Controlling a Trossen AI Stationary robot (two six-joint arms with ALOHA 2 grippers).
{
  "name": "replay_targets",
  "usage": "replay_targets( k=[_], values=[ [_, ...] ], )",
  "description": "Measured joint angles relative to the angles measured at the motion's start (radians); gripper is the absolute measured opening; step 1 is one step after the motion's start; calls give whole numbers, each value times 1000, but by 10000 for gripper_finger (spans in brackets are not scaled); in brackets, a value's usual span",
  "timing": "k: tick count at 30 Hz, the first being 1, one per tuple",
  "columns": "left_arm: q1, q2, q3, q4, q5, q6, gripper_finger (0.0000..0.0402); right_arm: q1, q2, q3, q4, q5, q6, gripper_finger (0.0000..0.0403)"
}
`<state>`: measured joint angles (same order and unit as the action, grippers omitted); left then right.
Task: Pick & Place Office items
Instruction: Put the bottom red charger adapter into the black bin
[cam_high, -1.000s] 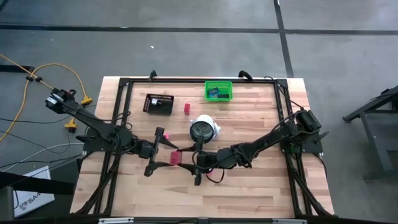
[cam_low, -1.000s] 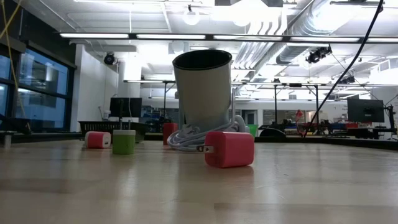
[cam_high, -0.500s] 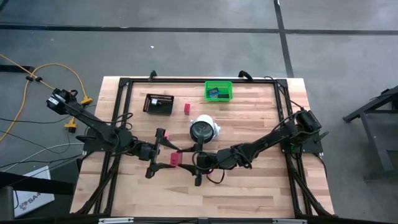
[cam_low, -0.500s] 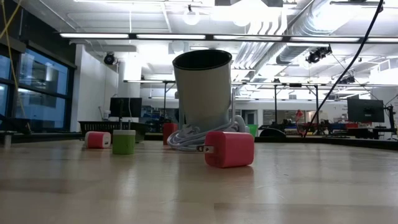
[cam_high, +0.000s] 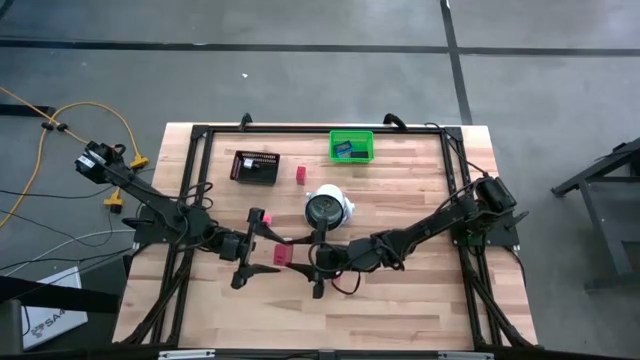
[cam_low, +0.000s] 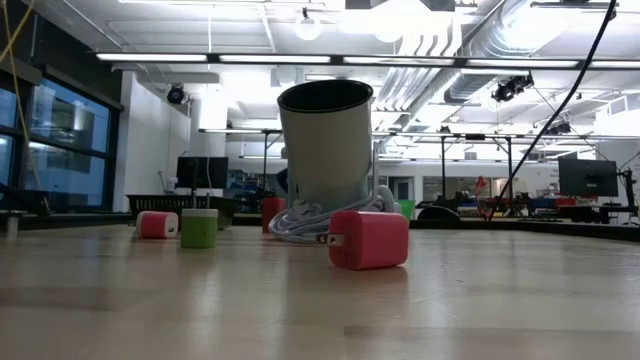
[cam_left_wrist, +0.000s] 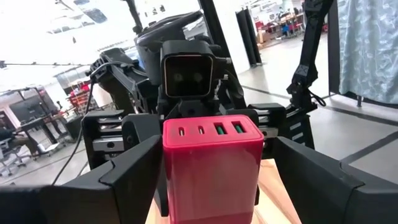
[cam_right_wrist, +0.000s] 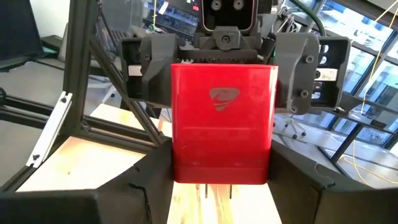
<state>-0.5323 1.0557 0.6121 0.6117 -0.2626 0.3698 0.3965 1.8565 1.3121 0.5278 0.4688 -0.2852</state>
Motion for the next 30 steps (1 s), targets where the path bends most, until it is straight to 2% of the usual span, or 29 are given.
replay_targets(
  k=[7, 30],
  values=[
    [17, 8, 0, 7, 3, -1, 296, 0, 0, 0, 23, -42, 0, 204],
    [13, 8, 0, 36, 27, 6, 296, -5, 0, 0, 22, -26, 0, 204]
  ],
)
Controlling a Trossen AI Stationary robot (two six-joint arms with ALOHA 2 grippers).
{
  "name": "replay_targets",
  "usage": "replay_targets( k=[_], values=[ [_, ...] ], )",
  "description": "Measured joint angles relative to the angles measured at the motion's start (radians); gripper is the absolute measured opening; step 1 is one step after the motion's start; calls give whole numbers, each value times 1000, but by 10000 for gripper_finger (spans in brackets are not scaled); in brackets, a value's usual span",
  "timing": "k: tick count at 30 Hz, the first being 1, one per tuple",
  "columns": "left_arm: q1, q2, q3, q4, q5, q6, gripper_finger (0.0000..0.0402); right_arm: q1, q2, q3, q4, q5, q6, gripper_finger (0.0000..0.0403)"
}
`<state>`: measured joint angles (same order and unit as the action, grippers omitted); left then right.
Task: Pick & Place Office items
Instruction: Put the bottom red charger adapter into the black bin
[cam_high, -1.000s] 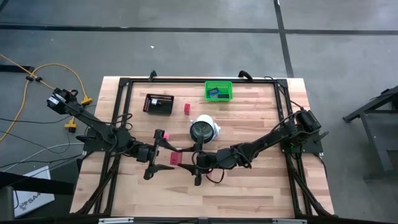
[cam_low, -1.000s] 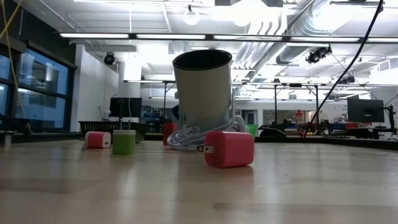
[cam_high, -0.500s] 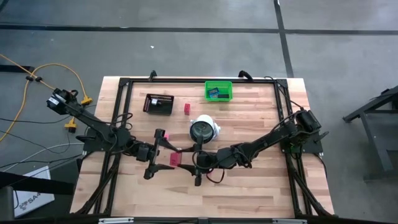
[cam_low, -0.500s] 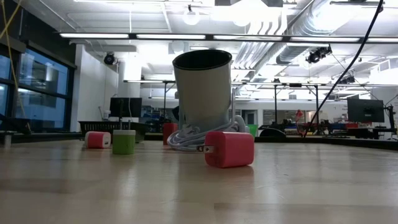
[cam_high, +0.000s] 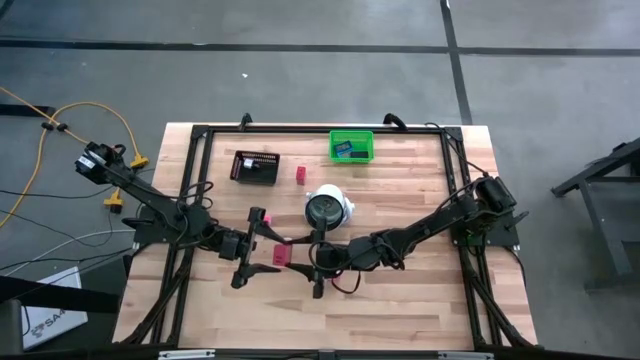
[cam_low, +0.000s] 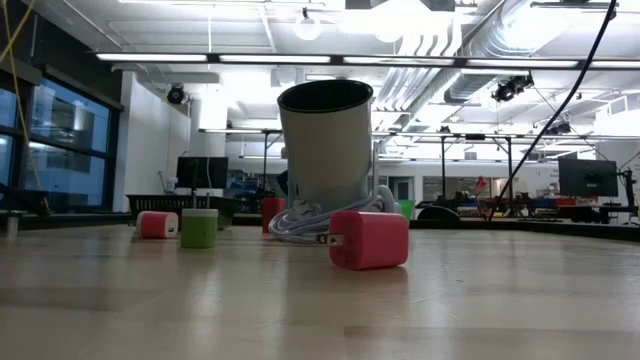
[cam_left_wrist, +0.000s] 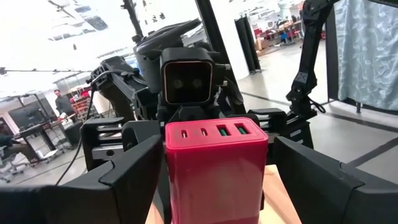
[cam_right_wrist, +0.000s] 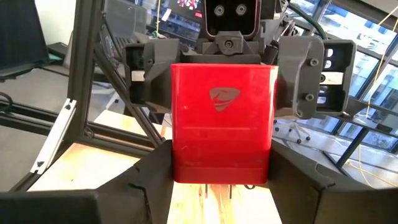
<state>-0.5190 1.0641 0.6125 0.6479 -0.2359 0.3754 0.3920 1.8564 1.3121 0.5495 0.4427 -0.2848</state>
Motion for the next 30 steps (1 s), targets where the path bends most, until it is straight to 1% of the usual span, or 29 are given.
replay_targets(
  k=[10, 20, 26, 30],
  values=[
    [0, 0, 0, 0, 0, 2, 293, 0, 0, 0, 0, 0, 0, 204],
    [0, 0, 0, 0, 0, 2, 245, 0, -1, 0, -1, -3, 0, 204],
    [0, 0, 0, 0, -1, 2, 227, 0, -1, 0, -2, 1, 0, 204],
    [0, 0, 0, 1, -2, 2, 224, 0, -1, 0, -2, 2, -1, 204]
  ],
)
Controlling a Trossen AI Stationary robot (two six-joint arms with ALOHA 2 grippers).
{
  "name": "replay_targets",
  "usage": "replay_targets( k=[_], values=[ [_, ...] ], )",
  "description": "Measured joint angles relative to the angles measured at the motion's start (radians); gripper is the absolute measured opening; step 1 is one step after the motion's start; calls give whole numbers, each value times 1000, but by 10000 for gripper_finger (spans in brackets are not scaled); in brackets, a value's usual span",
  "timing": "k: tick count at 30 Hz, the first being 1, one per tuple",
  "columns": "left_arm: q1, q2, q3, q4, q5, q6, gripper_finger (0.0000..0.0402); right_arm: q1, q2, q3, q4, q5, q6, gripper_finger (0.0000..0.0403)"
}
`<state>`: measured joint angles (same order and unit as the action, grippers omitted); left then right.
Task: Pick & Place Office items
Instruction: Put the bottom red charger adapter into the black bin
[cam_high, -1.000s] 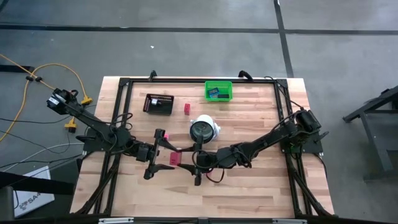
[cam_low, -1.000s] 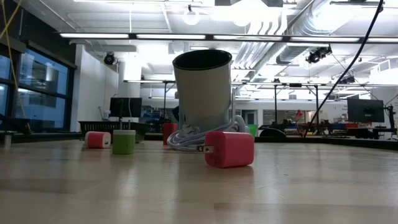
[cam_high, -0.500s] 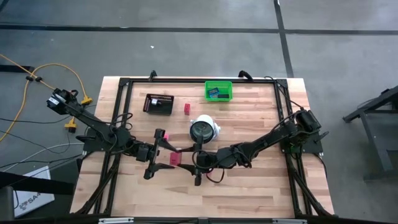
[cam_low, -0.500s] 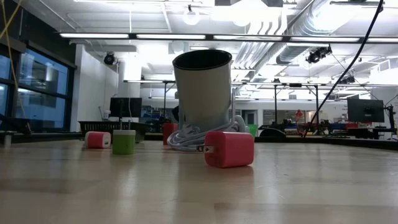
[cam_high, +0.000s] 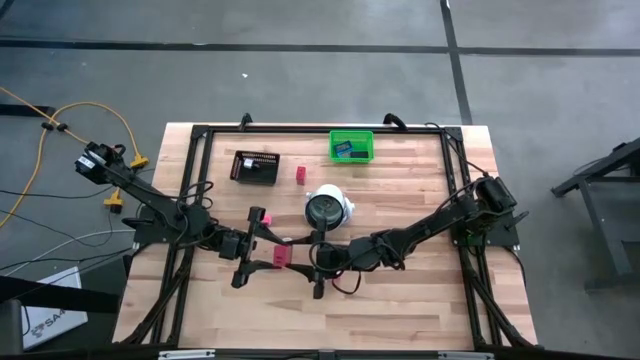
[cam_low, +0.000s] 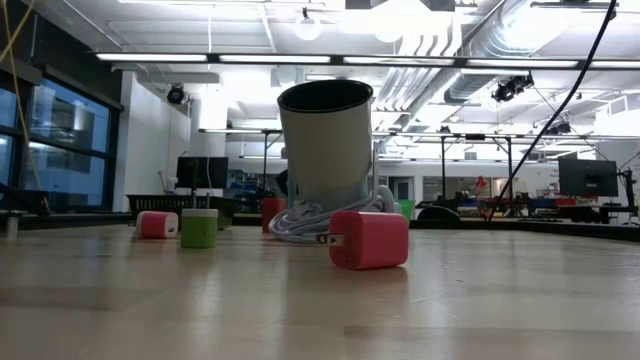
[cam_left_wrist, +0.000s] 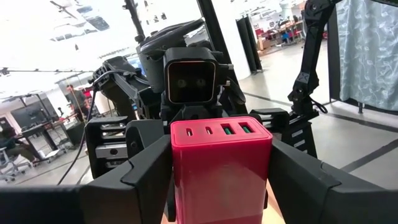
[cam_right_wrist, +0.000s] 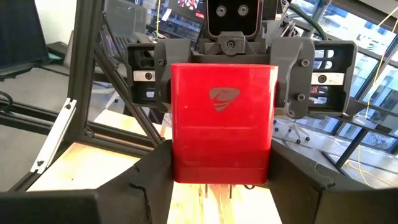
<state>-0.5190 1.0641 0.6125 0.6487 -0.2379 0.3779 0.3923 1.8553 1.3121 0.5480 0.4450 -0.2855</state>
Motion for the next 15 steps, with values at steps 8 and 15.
replay_targets(
  k=[8, 15],
  values=[
    [0, 0, 0, 0, 0, 0, 222, 0, 0, 0, 0, 0, 0, 204],
    [0, 0, 0, 0, 1, -1, 221, 0, 0, 0, 1, -2, 0, 218]
  ],
)
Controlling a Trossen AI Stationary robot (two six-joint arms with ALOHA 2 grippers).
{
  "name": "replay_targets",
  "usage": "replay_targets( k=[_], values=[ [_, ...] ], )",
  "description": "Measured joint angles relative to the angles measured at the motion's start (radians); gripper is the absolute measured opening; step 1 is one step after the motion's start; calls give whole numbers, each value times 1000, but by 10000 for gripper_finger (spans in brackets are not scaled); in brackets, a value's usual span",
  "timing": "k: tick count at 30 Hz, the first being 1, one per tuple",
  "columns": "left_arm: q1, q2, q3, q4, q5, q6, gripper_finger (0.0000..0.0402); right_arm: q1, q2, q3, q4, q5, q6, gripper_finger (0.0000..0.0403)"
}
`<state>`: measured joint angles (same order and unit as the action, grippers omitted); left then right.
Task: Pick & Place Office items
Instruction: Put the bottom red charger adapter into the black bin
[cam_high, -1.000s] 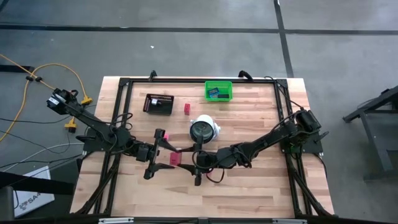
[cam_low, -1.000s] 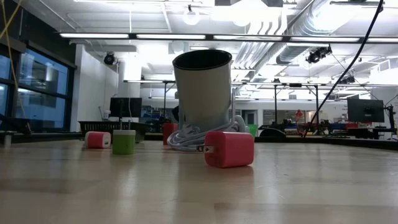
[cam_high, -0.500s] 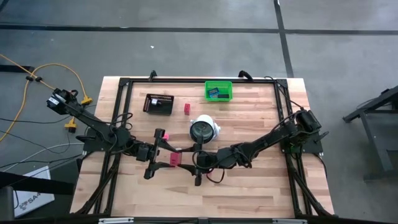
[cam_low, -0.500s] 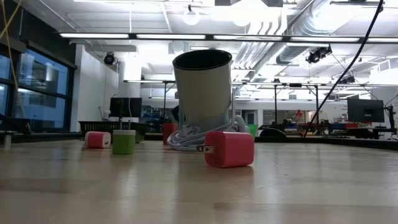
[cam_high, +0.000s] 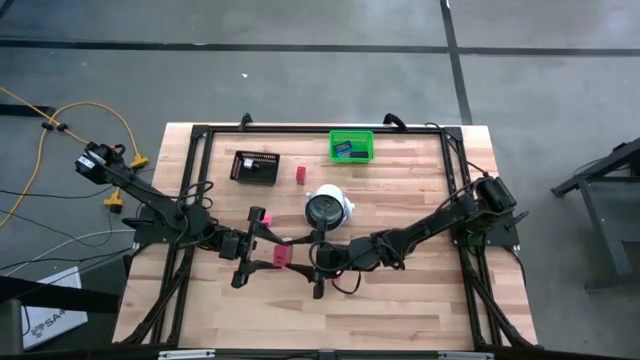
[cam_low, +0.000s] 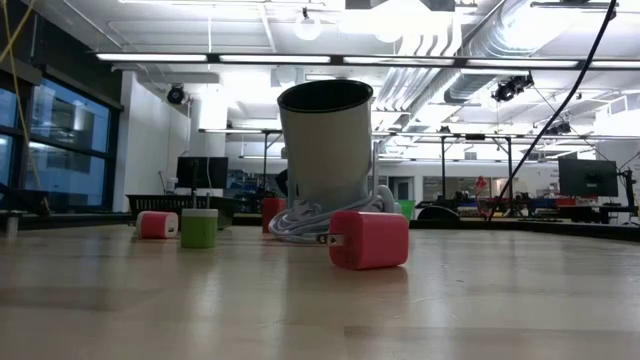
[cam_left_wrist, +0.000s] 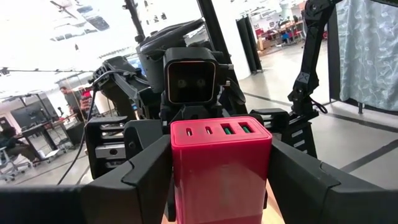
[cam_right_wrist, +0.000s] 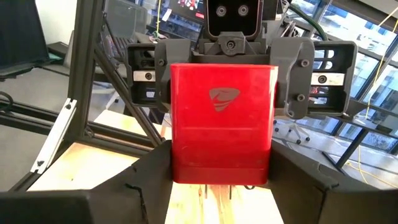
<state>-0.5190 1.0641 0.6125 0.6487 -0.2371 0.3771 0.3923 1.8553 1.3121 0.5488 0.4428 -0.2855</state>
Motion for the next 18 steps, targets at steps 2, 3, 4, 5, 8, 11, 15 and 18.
replay_targets(
  k=[2, 3, 4, 5, 8, 11, 15, 18],
  values=[
    [0, 0, 0, 0, 2, 0, 221, 0, 0, 0, 0, -6, 0, 224],
    [0, 0, 0, 0, 5, 0, 221, 0, 0, 0, 0, -10, 1, 226],
    [0, 0, 0, -1, 6, 0, 221, 0, 0, 0, 0, -14, 1, 228],
    [0, 0, 0, -2, 7, 0, 221, 0, 0, 0, 0, -19, 1, 228],
    [0, 0, 0, -2, 7, 0, 221, 0, 0, 0, 2, -32, 1, 229],
    [0, 0, 0, -3, 7, -1, 221, 0, 0, 0, -5, -32, 1, 230],
    [0, 1, 0, -3, 6, -1, 220, -1, 0, 0, -14, -32, 1, 230],
    [0, 1, 0, -2, 4, -2, 220, -1, 0, 0, -16, -32, 1, 230]
  ],
)
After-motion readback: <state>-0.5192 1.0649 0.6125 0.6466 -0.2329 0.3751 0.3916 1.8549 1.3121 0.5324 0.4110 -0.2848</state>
